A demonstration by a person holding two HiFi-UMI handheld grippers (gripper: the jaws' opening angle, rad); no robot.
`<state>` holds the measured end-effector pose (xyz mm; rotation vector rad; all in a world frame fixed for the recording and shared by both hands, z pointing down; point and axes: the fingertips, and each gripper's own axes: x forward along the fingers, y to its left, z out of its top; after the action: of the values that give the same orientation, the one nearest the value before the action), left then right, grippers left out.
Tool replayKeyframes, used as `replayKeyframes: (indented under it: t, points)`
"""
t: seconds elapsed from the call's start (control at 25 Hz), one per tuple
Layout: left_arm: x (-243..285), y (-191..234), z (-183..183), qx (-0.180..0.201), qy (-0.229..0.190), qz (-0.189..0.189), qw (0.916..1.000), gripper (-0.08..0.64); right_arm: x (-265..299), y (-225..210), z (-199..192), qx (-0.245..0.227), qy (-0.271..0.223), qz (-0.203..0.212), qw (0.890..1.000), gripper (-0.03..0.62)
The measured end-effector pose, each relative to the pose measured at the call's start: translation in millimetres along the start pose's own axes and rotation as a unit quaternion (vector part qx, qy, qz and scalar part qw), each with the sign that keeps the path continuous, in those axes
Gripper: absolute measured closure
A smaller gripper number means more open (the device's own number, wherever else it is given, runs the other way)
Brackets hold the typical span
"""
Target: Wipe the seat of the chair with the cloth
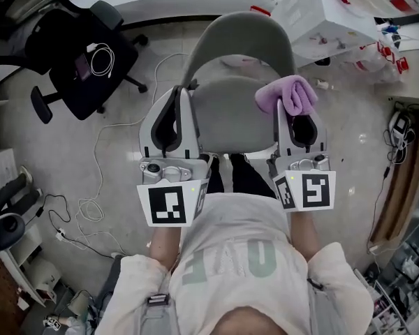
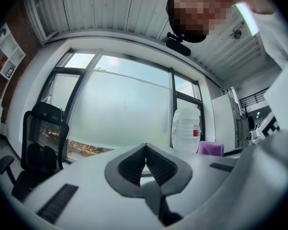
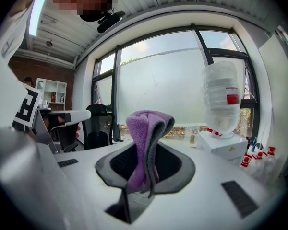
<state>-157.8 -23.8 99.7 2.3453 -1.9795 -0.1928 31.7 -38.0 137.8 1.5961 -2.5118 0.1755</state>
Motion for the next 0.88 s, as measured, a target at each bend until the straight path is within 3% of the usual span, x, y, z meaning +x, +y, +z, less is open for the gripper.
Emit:
replayKeyframes:
  t: [0.32,0.4,0.56,0.64,0.72,0.88]
  points:
    - [17.1,0.9,-13.5,0.034,0.012,0.011,0.9993,0.548,33.0,-6.9,-12.4,0.012,0.013,0.023,1.000,0.503]
    - [20.5,3.8,-25.9,0.028,0.021,0.010,0.9993,0.548,44.3,-5.8,-19.7,0.018,0.014,0.034,0.999,0.503]
    - [31.5,15.1,-71.9,0.003,0.031,0.012,0.9995,0.548,71.4,-11.1,-70.8,0.087,0.055,0.058,0.993,0.503]
    - [35.4,32.2,-105.8,0.006,0.037,0.032,0.9988,0.548,99.3,-4.9,-119.1,0.133,0.100,0.091,0.982,0.503]
    - [34.7,48.8,-141.2,0.001,0.045,0.048,0.9979,0.548,126.4,8.8,-179.5,0.183,0.155,0.131,0.962,0.503]
    - [24.4,60.2,-217.2,-0.004,0.081,0.055,0.9952,0.548,162.7,41.4,-313.7,0.265,0.284,0.182,0.903,0.503]
